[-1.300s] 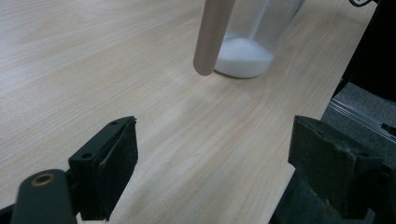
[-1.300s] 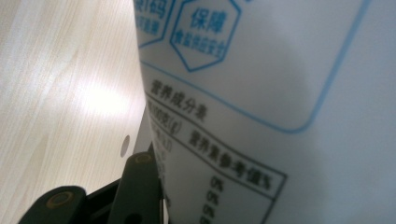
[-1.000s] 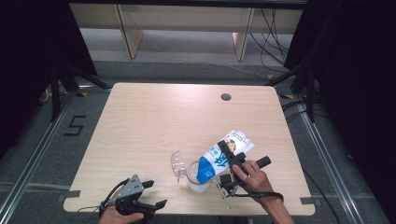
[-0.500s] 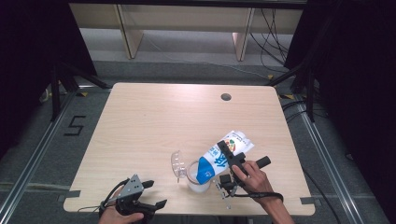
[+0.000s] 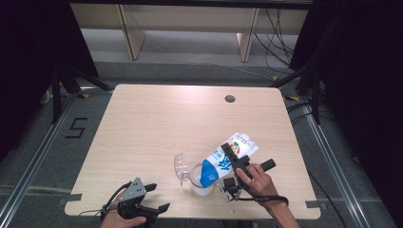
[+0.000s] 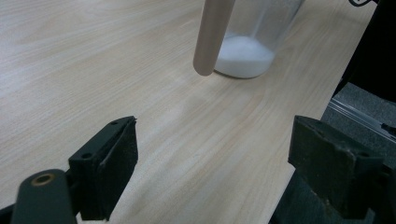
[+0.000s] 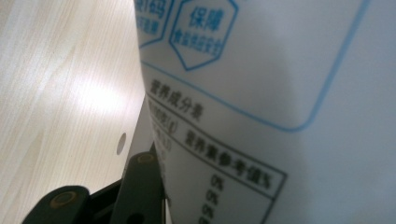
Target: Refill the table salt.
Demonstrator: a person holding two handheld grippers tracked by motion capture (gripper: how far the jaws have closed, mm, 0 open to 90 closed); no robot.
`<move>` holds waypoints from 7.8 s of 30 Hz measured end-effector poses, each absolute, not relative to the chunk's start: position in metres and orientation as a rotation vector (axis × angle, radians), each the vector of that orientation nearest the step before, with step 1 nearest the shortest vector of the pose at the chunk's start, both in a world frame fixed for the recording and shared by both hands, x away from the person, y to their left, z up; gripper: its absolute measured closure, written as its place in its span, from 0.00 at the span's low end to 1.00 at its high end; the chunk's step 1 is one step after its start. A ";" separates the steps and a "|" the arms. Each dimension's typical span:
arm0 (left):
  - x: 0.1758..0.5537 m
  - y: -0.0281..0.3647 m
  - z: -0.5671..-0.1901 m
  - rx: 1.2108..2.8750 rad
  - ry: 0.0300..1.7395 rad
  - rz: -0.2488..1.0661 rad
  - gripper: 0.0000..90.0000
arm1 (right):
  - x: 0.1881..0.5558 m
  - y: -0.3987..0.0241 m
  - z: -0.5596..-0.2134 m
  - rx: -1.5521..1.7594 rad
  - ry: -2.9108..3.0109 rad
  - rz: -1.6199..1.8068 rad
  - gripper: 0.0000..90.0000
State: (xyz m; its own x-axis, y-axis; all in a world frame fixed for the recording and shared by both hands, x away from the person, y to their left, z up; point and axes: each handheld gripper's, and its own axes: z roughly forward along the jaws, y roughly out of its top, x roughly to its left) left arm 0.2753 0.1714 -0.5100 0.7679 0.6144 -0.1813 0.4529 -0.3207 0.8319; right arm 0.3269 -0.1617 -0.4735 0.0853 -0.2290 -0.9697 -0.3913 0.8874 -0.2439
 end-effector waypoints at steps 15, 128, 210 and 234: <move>0.275 0.172 -0.510 1.974 0.804 0.206 0.17 | 0.327 -0.162 -0.476 -0.494 1.514 0.149 0.70; 0.275 0.172 -0.510 1.977 0.806 0.205 0.17 | 0.324 -0.161 -0.474 -0.508 1.497 0.111 0.77; 0.275 0.172 -0.510 1.974 0.807 0.210 0.17 | 0.323 -0.161 -0.471 -0.508 1.495 0.090 0.85; 0.275 0.172 -0.510 1.977 0.805 0.207 0.17 | 0.323 -0.161 -0.469 -0.522 1.490 0.071 0.88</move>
State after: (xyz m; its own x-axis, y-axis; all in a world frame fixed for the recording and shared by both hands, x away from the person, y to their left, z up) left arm 0.2754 0.1719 -0.5098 0.7685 0.6146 -0.1780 0.4529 -0.3259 0.8299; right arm 0.3230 -0.1610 -0.4685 0.1007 -0.2698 -0.9576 -0.3592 0.8878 -0.2878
